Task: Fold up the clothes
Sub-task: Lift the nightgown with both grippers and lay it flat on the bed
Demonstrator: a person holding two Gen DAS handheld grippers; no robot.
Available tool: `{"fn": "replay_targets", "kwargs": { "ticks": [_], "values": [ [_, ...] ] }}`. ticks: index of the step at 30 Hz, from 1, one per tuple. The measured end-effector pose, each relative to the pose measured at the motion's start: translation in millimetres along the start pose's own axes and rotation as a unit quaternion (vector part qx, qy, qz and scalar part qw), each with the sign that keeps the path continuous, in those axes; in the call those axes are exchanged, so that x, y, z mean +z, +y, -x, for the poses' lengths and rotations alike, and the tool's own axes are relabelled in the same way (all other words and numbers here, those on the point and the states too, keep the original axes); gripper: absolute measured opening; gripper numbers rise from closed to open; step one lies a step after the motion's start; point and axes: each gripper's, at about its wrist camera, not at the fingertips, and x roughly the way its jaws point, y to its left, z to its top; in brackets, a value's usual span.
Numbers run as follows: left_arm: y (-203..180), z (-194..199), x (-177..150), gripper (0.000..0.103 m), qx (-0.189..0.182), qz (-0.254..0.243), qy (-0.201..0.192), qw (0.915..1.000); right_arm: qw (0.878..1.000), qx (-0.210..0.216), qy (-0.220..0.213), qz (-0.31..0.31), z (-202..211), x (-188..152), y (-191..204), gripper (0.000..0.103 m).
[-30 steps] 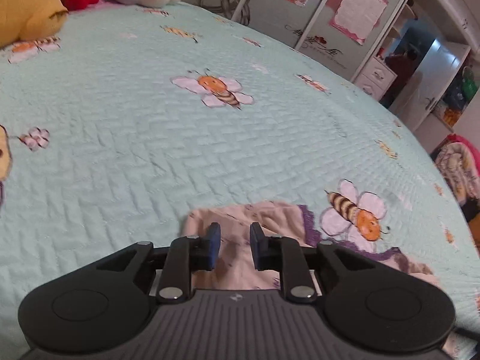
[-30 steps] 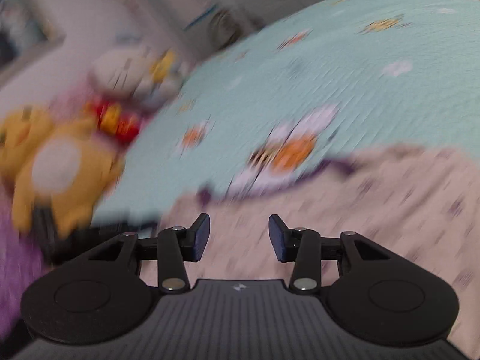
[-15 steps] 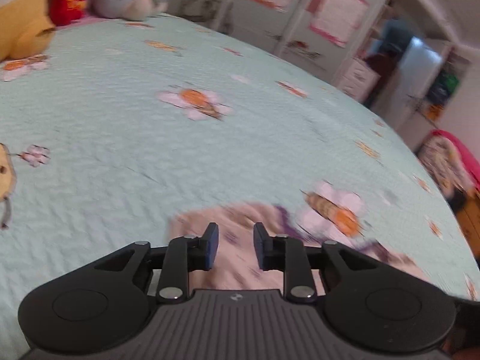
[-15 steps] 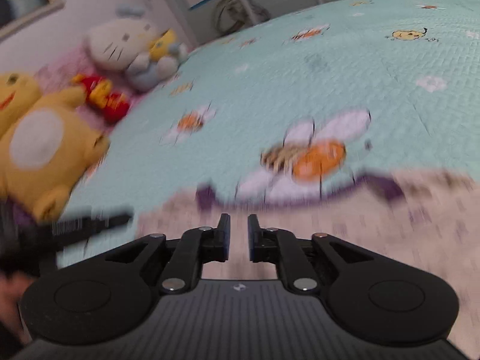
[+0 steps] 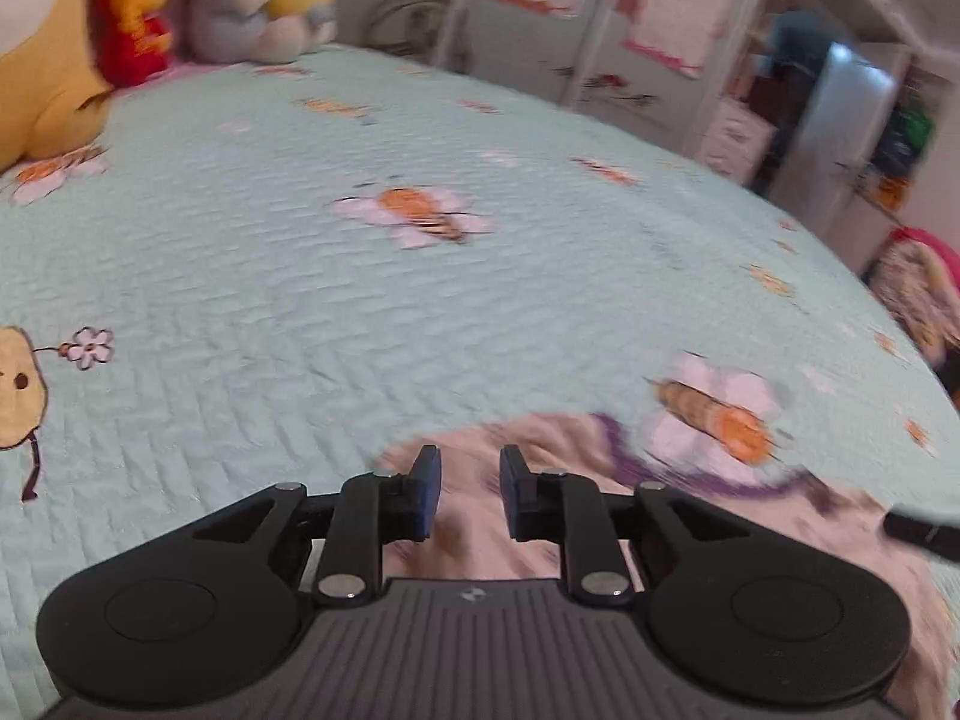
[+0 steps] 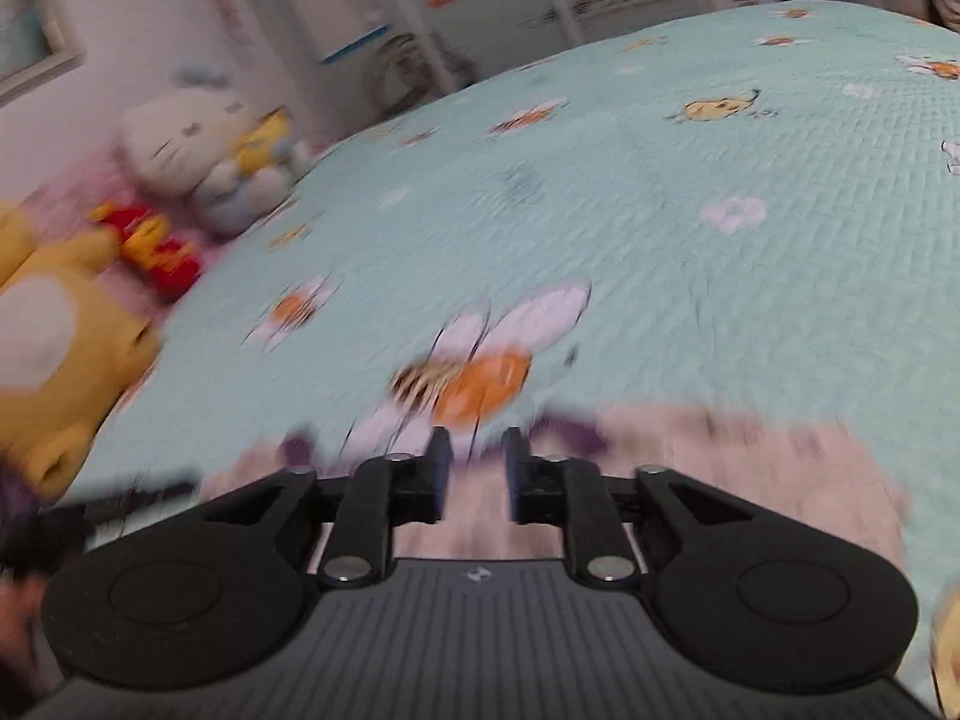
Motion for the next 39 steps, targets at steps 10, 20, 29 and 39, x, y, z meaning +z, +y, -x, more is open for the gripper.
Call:
{"fn": "replay_targets", "kwargs": {
  "ticks": [10, 20, 29, 39],
  "values": [
    [-23, 2, -45, 0.035, 0.026, -0.072, 0.029, 0.9967, 0.99, -0.114, -0.029, -0.074, -1, 22, -83, 0.014],
    [-49, 13, -50, 0.04, 0.013, -0.088, 0.032, 0.9956, 0.987, -0.159, 0.004, 0.033, 1, -3, -71, 0.02],
    [-71, 50, -105, 0.051, -0.003, -0.2, 0.035, 0.9792, 0.977, -0.054, 0.044, 0.201, 53, -84, 12, 0.023],
    [-6, 121, -109, 0.049, 0.017, -0.225, 0.0, 0.9741, 0.954, -0.118, 0.034, 0.273, 135, -131, -7, 0.025]
  ]
}}
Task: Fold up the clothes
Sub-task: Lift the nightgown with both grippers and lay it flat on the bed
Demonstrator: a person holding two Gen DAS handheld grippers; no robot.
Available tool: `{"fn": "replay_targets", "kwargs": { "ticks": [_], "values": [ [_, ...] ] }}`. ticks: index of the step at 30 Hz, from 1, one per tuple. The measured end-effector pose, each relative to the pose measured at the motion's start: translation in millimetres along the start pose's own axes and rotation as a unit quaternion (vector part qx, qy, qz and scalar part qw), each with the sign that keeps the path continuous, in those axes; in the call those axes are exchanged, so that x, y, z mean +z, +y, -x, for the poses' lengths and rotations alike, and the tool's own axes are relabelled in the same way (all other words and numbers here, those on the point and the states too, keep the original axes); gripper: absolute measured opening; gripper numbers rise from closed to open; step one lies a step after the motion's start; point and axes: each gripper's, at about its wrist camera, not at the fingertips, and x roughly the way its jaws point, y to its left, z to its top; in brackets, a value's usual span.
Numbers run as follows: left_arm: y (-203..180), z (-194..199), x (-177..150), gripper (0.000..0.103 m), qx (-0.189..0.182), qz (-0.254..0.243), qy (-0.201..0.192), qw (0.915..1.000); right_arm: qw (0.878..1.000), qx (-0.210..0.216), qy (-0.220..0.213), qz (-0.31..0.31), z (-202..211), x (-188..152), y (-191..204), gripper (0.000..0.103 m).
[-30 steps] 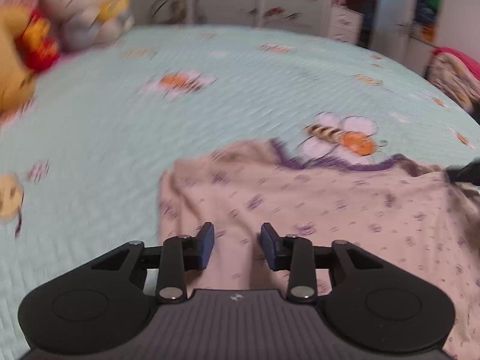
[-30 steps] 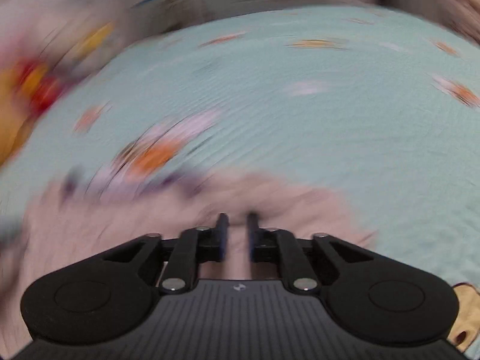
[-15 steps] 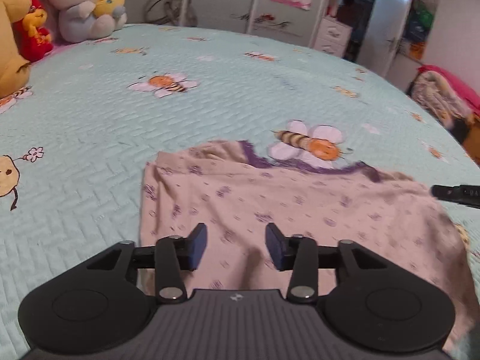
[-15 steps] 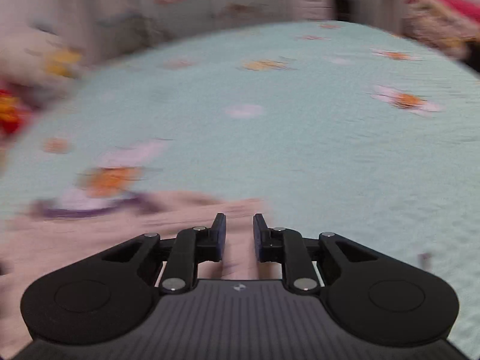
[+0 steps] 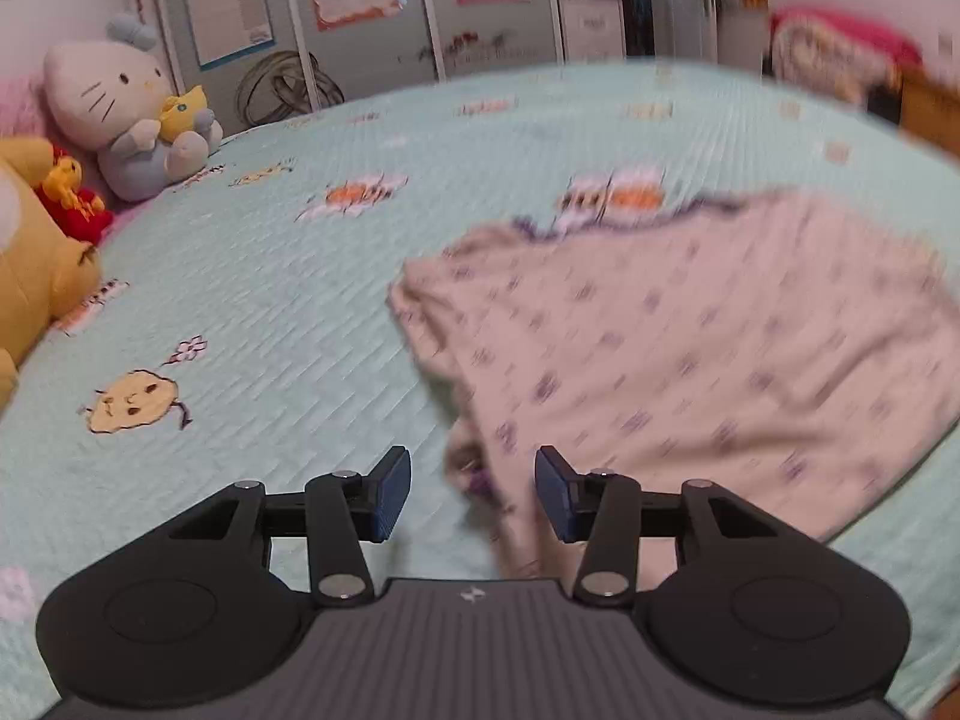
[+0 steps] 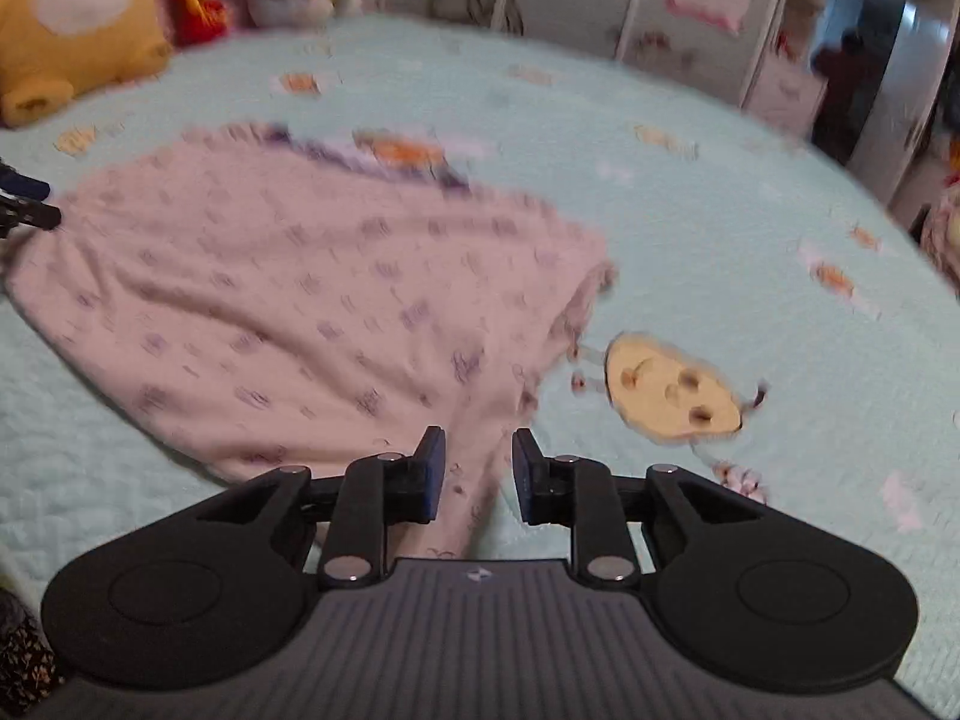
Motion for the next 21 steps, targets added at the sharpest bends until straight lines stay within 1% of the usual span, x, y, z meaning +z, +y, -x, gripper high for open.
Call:
{"fn": "replay_targets", "kwargs": {
  "ticks": [2, 4, 5, 6, 7, 8, 9, 10, 11, 12, 13, 14, 15, 16, 18, 19, 20, 21],
  "values": [
    [-26, 4, 5, 0.05, -0.02, -0.008, -0.006, 0.9997, 0.999, 0.015, -0.026, 0.011, 10, 5, 17, 0.029],
    [-61, -2, -1, 0.053, -0.03, -0.06, 0.019, 0.9975, 0.998, 0.046, -0.03, 0.016, -3, 12, 47, 0.031],
    [-79, -6, -4, 0.053, -0.035, -0.086, 0.032, 0.9951, 0.998, 0.052, -0.021, 0.023, -12, 12, 60, 0.031],
    [-86, -11, -12, 0.054, -0.033, -0.104, 0.049, 0.9928, 0.998, 0.058, -0.011, 0.031, -21, 12, 73, 0.031],
    [-85, -12, -22, 0.055, -0.03, -0.103, 0.053, 0.9928, 0.998, 0.045, 0.001, 0.046, -25, 7, 78, 0.032],
    [-74, -6, -29, 0.055, -0.037, -0.081, 0.044, 0.9951, 0.998, 0.036, 0.001, 0.058, -23, -2, 73, 0.038],
    [-61, 0, -32, 0.055, -0.044, -0.055, 0.05, 0.9962, 0.997, 0.027, 0.0, 0.068, -21, -11, 66, 0.043],
    [-47, 8, -34, 0.055, -0.051, -0.031, 0.055, 0.9967, 0.998, 0.021, 0.002, 0.052, -13, -19, 49, 0.053],
    [-36, 16, -37, 0.055, -0.057, -0.014, 0.052, 0.997, 0.999, 0.014, 0.01, 0.028, -2, -26, 31, 0.055],
    [-29, 24, -39, 0.056, -0.056, -0.004, 0.048, 0.9972, 1.0, 0.006, 0.017, 0.004, 9, -32, 13, 0.055],
    [-26, 30, -39, 0.059, -0.052, 0.005, 0.046, 0.9976, 1.0, -0.014, 0.02, -0.01, 19, -38, 1, 0.055],
    [-26, 32, -37, 0.063, -0.046, 0.012, 0.044, 0.9979, 0.999, -0.029, 0.017, -0.016, 29, -43, -5, 0.054],
    [-29, 31, -33, 0.064, -0.046, 0.019, 0.042, 0.9979, 0.999, -0.031, 0.008, -0.02, 38, -45, -7, 0.054],
    [-35, 30, -29, 0.064, -0.054, 0.024, 0.037, 0.9976, 0.999, -0.023, -0.004, -0.029, 43, -43, -6, 0.054],
    [-58, 24, -19, 0.065, -0.071, 0.014, 0.025, 0.9971, 0.998, 0.006, -0.028, -0.055, 42, -32, 7, 0.054],
    [-70, 21, -14, 0.066, -0.079, 0.009, 0.019, 0.9967, 0.997, 0.018, -0.037, -0.061, 36, -24, 16, 0.053],
    [-82, 19, -9, 0.066, -0.087, 0.003, 0.013, 0.9961, 0.998, 0.021, -0.033, -0.058, 25, -19, 24, 0.053],
    [-90, 12, -9, 0.066, -0.088, -0.005, 0.022, 0.9959, 0.998, 0.024, -0.03, -0.055, 15, -15, 33, 0.051]
  ]
}}
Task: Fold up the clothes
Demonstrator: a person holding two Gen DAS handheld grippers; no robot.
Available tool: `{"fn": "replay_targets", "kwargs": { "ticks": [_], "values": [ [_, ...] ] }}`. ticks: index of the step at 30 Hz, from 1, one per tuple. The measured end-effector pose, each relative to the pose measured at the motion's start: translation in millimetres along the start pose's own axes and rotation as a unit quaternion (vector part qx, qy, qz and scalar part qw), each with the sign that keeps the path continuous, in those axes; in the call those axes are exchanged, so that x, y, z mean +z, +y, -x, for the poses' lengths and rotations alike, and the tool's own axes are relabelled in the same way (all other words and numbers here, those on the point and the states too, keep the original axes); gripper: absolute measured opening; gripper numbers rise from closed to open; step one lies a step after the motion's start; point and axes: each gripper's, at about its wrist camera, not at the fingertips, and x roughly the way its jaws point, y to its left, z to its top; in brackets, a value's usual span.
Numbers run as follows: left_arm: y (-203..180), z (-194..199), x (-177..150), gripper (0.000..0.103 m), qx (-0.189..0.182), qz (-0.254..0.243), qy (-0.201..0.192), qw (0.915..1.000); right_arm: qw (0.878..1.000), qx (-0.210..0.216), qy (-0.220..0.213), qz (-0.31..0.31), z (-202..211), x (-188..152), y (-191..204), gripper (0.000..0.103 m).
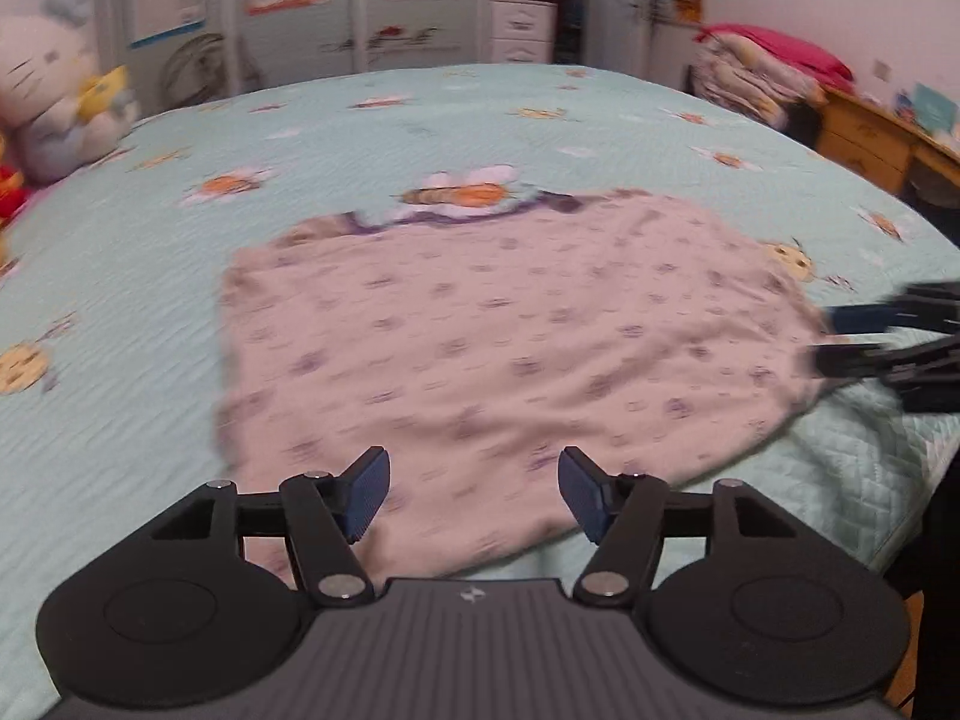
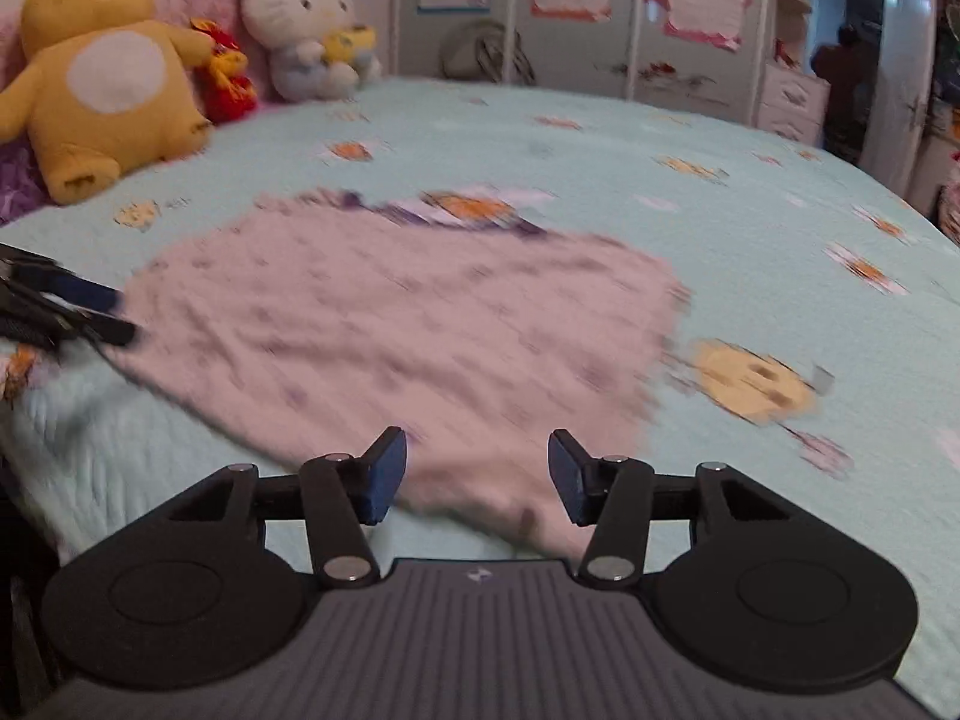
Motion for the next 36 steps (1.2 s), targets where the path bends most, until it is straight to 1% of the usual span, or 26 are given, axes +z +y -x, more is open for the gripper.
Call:
{"fn": "replay_targets", "kwargs": {
  "ticks": [1, 2, 3, 4, 5, 6, 7, 8, 10, 11, 12, 13, 14, 16, 17, 20, 21, 22, 24, 25, 28, 29, 32, 35, 36],
  "values": [
    [-5, -10, -1, 0.066, 0.01, -0.005, 0.024, 0.9997, 1.0, 0.003, 0.003, 0.003, -11, 3, 8, 0.042],
    [4, -8, -7, 0.063, 0.014, 0.006, 0.03, 0.9995, 1.0, 0.006, 0.008, 0.005, -22, 6, 16, 0.028],
    [12, -6, -13, 0.063, 0.017, 0.018, 0.035, 0.9991, 1.0, 0.002, 0.027, 0.007, -26, 2, 11, 0.022],
    [21, -3, -18, 0.063, 0.02, 0.029, 0.041, 0.9985, 0.999, -0.002, 0.044, 0.007, -30, -3, 6, 0.019],
    [29, -1, -24, 0.054, 0.023, 0.04, 0.047, 0.9978, 0.999, -0.005, 0.041, -0.008, -22, -9, -8, 0.019],
    [39, 9, -29, 0.034, 0.036, 0.05, 0.047, 0.9969, 0.999, -0.009, 0.039, -0.023, -14, -15, -22, 0.017],
    [48, 20, -34, 0.027, 0.049, 0.061, 0.047, 0.9958, 0.998, -0.027, 0.04, -0.041, -1, -19, -35, 0.01],
    [54, 28, -35, 0.027, 0.06, 0.068, 0.043, 0.9949, 0.997, -0.043, 0.041, -0.057, 11, -22, -46, 0.012],
    [57, 32, -27, 0.032, 0.067, 0.087, 0.024, 0.9936, 0.997, -0.037, 0.018, -0.064, 25, -20, -47, 0.012],
    [56, 32, -21, 0.041, 0.068, 0.097, 0.012, 0.9929, 0.997, -0.033, 0.007, -0.067, 32, -18, -47, 0.013],
    [52, 28, -15, 0.056, 0.064, 0.102, 0.002, 0.9927, 0.997, -0.031, -0.002, -0.067, 29, -13, -40, 0.013],
    [45, 19, -10, 0.062, 0.057, 0.1, 0.002, 0.9933, 0.997, -0.026, -0.005, -0.066, 20, -8, -31, 0.013],
    [39, 10, -6, 0.066, 0.05, 0.099, 0.003, 0.9938, 0.998, -0.022, -0.007, -0.065, 10, -4, -22, 0.014],
    [38, -5, -10, 0.063, 0.057, 0.096, 0.039, 0.993, 0.998, -0.014, 0.017, -0.062, -15, -1, -11, 0.014],
    [37, -13, -13, 0.06, 0.061, 0.094, 0.057, 0.9921, 0.997, -0.023, 0.032, -0.063, -21, -4, -14, 0.014],
    [54, 10, -30, 0.06, 0.047, 0.105, 0.04, 0.9925, 0.994, -0.027, 0.032, -0.106, -6, -19, -46, 0.013],
    [57, 16, -32, 0.06, 0.052, 0.108, 0.039, 0.992, 0.991, -0.034, 0.025, -0.123, 6, -22, -55, 0.013],
    [61, 22, -34, 0.06, 0.058, 0.112, 0.038, 0.9914, 0.989, -0.041, 0.018, -0.14, 18, -25, -64, 0.02],
    [61, 24, -28, 0.06, 0.065, 0.114, 0.022, 0.9911, 0.987, -0.05, -0.003, -0.151, 28, -26, -72, 0.021],
    [61, 24, -24, 0.06, 0.065, 0.117, 0.012, 0.9909, 0.985, -0.046, -0.005, -0.166, 25, -25, -76, 0.022],
    [61, 17, -15, 0.06, 0.052, 0.137, 0.007, 0.9892, 0.977, -0.037, -0.011, -0.211, 10, -21, -86, 0.022],
    [60, 16, -15, 0.06, 0.053, 0.139, 0.008, 0.9888, 0.975, -0.032, -0.013, -0.219, 5, -20, -86, 0.022],
    [64, 19, -23, 0.06, 0.06, 0.153, 0.009, 0.9863, 0.975, -0.012, -0.015, -0.219, 1, -20, -80, 0.022],
    [74, 27, -36, 0.06, 0.063, 0.18, 0.007, 0.9817, 0.973, 0.008, -0.008, -0.232, 1, -29, -79, 0.023],
    [78, 28, -39, 0.06, 0.059, 0.192, 0.006, 0.9796, 0.97, 0.016, -0.008, -0.243, 1, -32, -80, 0.023]
  ]
}}
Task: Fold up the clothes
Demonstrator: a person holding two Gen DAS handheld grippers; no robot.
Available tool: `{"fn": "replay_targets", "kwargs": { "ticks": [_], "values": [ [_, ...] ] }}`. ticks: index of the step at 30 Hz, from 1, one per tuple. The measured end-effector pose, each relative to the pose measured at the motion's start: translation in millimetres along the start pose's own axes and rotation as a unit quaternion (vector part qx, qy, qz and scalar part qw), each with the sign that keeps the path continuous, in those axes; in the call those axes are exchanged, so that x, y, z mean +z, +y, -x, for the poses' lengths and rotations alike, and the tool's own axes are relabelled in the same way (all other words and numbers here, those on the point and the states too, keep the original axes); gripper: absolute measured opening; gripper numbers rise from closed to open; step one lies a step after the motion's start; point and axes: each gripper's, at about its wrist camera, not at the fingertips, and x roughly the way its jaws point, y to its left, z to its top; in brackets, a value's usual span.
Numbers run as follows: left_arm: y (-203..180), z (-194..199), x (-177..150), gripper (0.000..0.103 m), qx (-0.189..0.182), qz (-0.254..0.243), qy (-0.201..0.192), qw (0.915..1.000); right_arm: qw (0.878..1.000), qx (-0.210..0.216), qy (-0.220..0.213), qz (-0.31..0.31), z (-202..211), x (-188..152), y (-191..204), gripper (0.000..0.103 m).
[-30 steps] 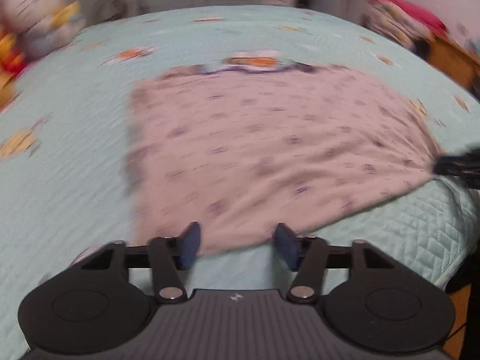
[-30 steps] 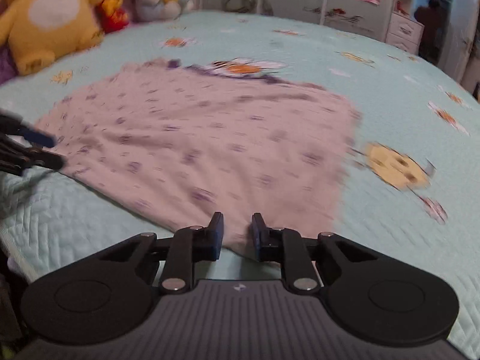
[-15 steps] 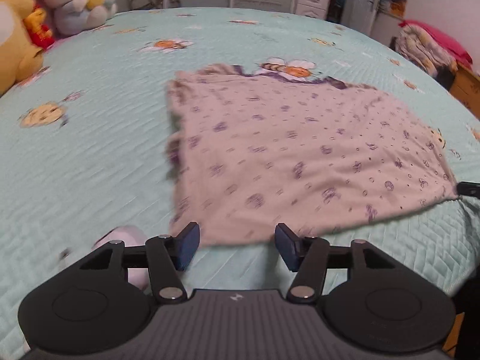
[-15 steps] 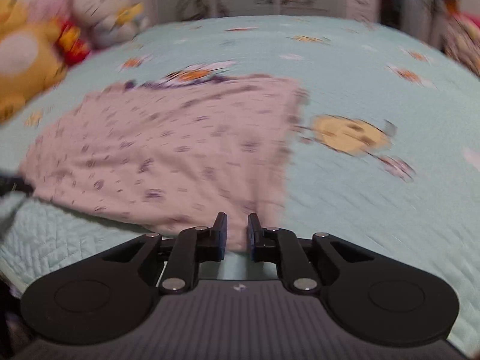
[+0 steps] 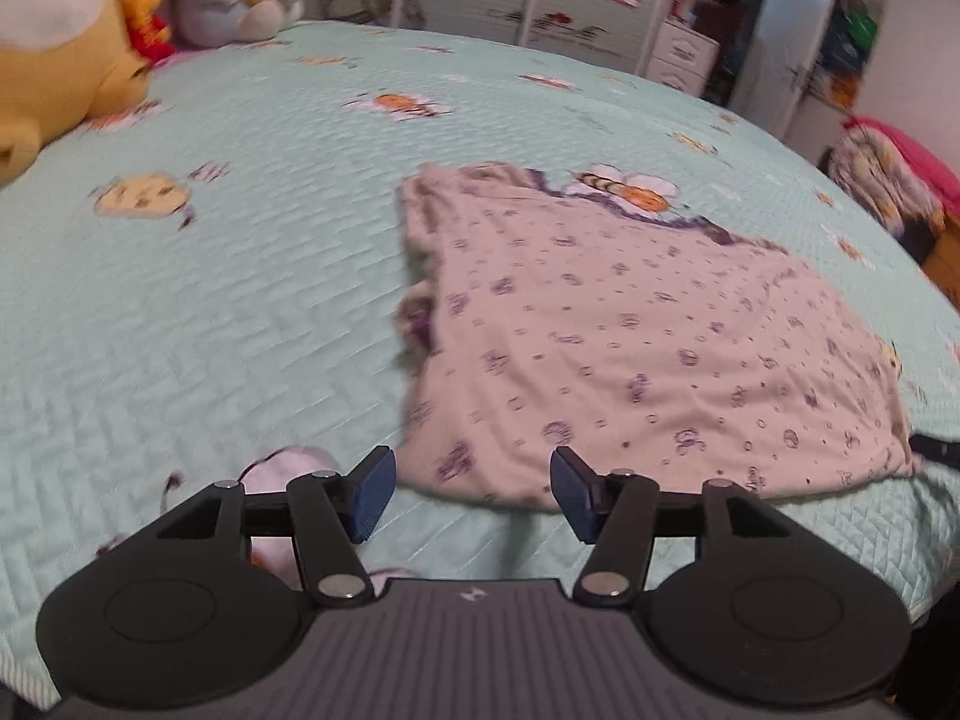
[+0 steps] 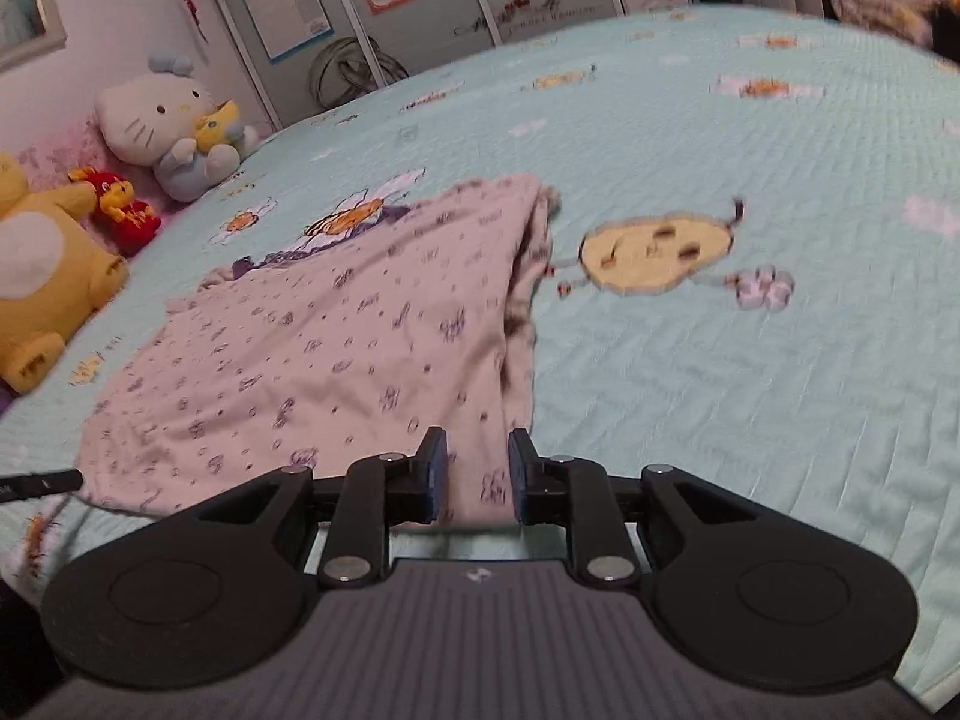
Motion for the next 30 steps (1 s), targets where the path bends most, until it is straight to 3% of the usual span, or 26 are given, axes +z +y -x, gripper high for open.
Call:
{"fn": "replay_targets", "kwargs": {
  "ticks": [5, 12, 17, 23, 26, 29, 30],
  "values": [
    [15, -1, -1, 0.06, -0.02, 0.041, 0.0, 0.999, 1.0, 0.006, 0.003, -0.009, -1, -6, 0, 0.028],
    [12, -1, 0, 0.06, -0.059, 0.033, -0.007, 0.9977, 1.0, 0.008, 0.002, -0.011, -2, -7, -2, 0.027],
    [18, -5, 6, 0.06, -0.043, 0.045, -0.007, 0.998, 1.0, 0.006, 0.001, -0.008, -2, -8, -1, 0.028],
    [14, -1, 12, 0.06, -0.043, -0.004, -0.02, 0.9988, 1.0, 0.008, -0.001, -0.014, -3, -9, -4, 0.028],
    [8, -12, 15, 0.06, -0.062, -0.034, -0.006, 0.9975, 1.0, 0.007, -0.002, -0.011, -3, -10, -3, 0.029],
    [11, -21, 17, 0.055, -0.073, -0.027, 0.005, 0.9969, 1.0, 0.007, -0.002, -0.01, -3, -10, -3, 0.029],
    [13, -23, 17, 0.041, -0.077, -0.022, 0.009, 0.9967, 1.0, 0.007, -0.002, -0.01, -3, -9, -4, 0.029]
  ]
}}
